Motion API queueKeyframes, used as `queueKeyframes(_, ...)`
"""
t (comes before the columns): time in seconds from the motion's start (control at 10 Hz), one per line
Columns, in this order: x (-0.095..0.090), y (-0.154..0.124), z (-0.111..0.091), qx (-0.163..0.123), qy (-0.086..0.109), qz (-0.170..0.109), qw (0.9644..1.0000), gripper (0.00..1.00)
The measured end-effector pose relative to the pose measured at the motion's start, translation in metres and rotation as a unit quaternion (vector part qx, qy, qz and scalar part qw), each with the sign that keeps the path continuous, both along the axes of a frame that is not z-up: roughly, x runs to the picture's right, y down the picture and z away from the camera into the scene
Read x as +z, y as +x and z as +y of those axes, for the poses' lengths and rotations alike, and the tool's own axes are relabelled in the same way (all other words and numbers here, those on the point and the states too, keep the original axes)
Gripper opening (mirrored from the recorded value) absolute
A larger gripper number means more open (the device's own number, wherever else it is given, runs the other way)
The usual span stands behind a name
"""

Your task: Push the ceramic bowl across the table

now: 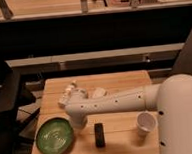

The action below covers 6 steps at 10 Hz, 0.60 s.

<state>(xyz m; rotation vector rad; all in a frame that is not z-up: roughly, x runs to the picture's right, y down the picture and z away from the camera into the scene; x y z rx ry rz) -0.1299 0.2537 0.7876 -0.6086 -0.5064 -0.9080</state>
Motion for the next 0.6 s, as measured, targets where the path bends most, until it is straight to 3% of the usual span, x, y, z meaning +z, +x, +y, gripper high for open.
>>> queueKeyframes(0.6, -0.004, -0.031, -0.005, -0.041, 0.001, -0.025, 0.9989, 0.00)
